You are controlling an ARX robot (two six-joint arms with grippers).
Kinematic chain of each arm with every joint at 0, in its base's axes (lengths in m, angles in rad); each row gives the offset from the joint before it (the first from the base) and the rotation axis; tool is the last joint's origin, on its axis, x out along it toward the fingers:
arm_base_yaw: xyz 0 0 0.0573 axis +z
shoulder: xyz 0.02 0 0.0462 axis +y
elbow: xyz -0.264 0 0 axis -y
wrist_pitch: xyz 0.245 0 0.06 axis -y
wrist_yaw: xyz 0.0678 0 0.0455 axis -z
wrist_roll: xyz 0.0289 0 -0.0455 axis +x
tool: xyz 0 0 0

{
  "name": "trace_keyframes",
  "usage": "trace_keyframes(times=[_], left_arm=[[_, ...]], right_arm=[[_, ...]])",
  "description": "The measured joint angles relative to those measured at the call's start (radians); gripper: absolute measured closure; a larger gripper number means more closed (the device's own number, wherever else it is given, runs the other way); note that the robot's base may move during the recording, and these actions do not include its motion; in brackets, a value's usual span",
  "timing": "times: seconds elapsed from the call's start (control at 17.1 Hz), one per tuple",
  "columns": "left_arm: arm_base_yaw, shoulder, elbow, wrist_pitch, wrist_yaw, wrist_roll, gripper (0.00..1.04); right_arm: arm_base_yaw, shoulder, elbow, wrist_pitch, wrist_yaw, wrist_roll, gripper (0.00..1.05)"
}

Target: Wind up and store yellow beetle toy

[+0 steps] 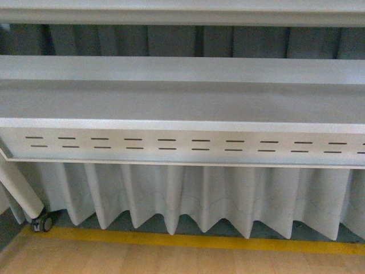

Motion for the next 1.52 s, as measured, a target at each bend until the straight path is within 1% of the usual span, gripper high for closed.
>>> trace_keyframes(times=[1.52], left_arm=[[0.000,0.000,0.000,-0.001,0.000,0.000,0.07]], right_arm=[[0.000,0.000,0.000,0.000,0.000,0.003,0.07]])
